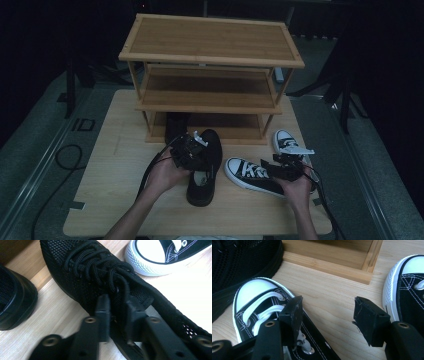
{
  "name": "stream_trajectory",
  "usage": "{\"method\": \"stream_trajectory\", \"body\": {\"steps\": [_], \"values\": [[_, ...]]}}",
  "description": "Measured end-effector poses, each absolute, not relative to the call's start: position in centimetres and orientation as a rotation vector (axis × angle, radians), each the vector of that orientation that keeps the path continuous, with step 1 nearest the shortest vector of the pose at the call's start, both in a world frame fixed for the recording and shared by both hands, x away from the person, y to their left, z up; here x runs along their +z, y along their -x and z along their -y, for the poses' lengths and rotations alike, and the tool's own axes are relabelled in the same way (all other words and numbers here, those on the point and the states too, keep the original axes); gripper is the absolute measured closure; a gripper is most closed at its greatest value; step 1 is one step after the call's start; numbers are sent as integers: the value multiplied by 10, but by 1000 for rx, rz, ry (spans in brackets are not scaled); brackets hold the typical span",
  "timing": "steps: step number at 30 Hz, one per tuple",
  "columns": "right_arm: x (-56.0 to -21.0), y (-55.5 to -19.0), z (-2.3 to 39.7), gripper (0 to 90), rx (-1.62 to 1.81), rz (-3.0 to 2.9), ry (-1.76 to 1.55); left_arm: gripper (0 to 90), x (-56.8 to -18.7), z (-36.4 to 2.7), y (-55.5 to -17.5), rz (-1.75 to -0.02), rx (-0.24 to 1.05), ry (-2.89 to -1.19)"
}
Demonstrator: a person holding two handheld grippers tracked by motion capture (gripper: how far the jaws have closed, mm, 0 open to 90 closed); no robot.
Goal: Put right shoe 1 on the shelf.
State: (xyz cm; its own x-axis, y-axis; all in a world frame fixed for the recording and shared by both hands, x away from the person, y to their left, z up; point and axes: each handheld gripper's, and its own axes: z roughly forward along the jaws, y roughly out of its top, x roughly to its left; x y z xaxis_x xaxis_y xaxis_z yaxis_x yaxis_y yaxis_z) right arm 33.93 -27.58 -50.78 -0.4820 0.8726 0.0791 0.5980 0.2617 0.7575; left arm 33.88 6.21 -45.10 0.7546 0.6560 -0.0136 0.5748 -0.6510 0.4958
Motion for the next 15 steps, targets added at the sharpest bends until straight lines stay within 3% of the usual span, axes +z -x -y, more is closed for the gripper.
{"method": "stream_trajectory", "body": {"steps": [2, 15], "values": [[-508, -339, 276, 402, 1068, -2184, -1342, 871, -451, -63, -339, -932, 233, -2475], [-508, -340, 276, 402, 1069, -2183, -1345, 883, -439, -71, -363, -1016, 325, -2335]]}}
